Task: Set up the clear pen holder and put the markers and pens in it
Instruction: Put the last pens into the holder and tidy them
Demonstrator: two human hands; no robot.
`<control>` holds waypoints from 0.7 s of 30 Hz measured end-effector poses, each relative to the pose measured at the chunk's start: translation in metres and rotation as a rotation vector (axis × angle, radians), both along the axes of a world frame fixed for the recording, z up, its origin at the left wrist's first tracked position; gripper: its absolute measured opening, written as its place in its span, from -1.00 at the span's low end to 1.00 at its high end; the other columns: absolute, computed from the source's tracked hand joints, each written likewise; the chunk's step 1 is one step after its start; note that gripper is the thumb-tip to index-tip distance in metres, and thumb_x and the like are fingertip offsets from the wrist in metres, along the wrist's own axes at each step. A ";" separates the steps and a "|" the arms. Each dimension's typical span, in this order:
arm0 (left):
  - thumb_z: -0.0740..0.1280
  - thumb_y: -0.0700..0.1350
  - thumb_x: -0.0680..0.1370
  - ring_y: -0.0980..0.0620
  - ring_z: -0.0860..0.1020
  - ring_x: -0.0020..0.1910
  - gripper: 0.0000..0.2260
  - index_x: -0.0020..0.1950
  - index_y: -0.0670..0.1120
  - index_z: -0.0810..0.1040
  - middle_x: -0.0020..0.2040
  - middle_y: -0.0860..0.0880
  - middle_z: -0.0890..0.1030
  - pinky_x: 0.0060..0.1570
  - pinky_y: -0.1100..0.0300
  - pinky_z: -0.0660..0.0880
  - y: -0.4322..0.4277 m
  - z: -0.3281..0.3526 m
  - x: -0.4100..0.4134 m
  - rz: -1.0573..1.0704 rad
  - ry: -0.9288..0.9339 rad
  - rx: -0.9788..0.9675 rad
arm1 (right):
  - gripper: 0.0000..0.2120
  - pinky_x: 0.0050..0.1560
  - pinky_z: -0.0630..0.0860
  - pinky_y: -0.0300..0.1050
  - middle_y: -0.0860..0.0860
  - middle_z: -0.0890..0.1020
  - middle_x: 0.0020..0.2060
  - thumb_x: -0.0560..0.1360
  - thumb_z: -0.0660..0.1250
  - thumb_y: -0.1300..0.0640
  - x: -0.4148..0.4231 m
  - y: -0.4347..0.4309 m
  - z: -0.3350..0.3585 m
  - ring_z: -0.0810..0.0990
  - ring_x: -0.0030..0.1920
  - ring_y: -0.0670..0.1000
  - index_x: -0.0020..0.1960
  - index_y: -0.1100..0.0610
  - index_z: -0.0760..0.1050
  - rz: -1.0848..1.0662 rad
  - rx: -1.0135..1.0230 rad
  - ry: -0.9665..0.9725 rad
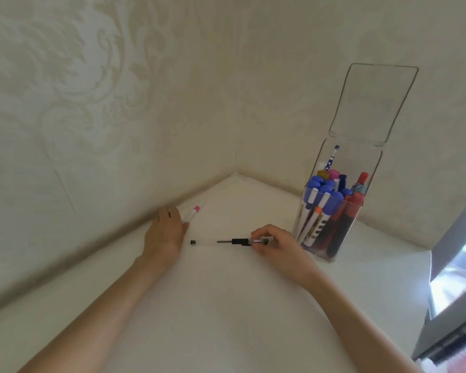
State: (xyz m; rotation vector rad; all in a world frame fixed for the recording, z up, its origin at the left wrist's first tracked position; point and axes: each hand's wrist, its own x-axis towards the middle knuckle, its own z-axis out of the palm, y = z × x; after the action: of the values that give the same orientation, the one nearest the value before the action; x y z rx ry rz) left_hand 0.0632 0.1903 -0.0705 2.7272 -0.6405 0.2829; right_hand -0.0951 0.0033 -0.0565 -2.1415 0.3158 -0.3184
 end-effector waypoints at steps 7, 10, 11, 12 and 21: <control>0.03 -0.16 0.60 -0.17 0.52 -0.06 -0.85 0.08 -0.21 0.30 0.02 -0.18 0.49 -0.23 0.04 0.37 0.005 0.004 -0.015 -0.070 -0.021 0.258 | -0.95 0.05 0.52 -0.14 0.05 0.67 -0.07 0.51 0.29 0.24 -0.011 0.005 0.009 0.63 0.01 0.00 -0.07 0.15 0.52 -0.111 0.658 -0.228; 0.05 -0.10 0.60 -0.17 0.46 -0.22 -0.84 -0.06 -0.18 0.30 -0.17 -0.14 0.45 -0.29 0.07 0.32 0.005 0.014 -0.021 -0.098 0.090 0.007 | -0.94 0.05 0.57 -0.07 0.15 0.68 -0.03 0.53 0.25 0.23 -0.019 0.007 0.019 0.66 0.00 0.07 -0.01 0.18 0.48 -0.154 0.749 -0.311; 0.07 -0.08 0.59 -0.15 0.43 -0.25 -0.83 -0.10 -0.18 0.31 -0.23 -0.10 0.44 -0.31 0.07 0.28 0.003 0.020 -0.024 -0.128 0.117 -0.112 | -0.93 0.02 0.58 -0.08 0.15 0.68 -0.04 0.54 0.25 0.24 -0.023 0.007 0.024 0.67 -0.02 0.06 0.00 0.18 0.48 -0.161 0.705 -0.342; 0.10 -0.08 0.58 -0.11 0.41 -0.28 -0.82 -0.13 -0.17 0.33 -0.28 -0.06 0.42 -0.34 0.07 0.26 -0.001 0.028 -0.028 -0.167 0.131 -0.216 | -0.92 -0.02 0.58 -0.10 0.14 0.68 -0.05 0.54 0.24 0.24 -0.028 0.007 0.030 0.67 -0.04 0.04 0.01 0.17 0.48 -0.161 0.620 -0.370; 0.28 -0.02 0.50 0.19 0.33 -0.48 -0.85 -0.21 -0.07 0.49 -0.45 0.10 0.44 -0.40 0.20 0.23 -0.072 0.115 -0.067 -0.506 0.315 -0.880 | -0.69 -0.05 0.57 -0.16 0.12 0.68 -0.13 0.53 0.25 0.27 -0.085 -0.019 0.136 0.67 -0.10 0.00 0.14 -0.09 0.33 -0.215 0.050 -0.786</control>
State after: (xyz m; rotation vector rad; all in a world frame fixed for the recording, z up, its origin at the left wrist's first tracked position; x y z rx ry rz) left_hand -0.0038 0.1180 0.0441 1.6620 -0.8311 -0.0071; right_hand -0.1802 -0.0159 0.0791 -1.7685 0.0887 -1.2105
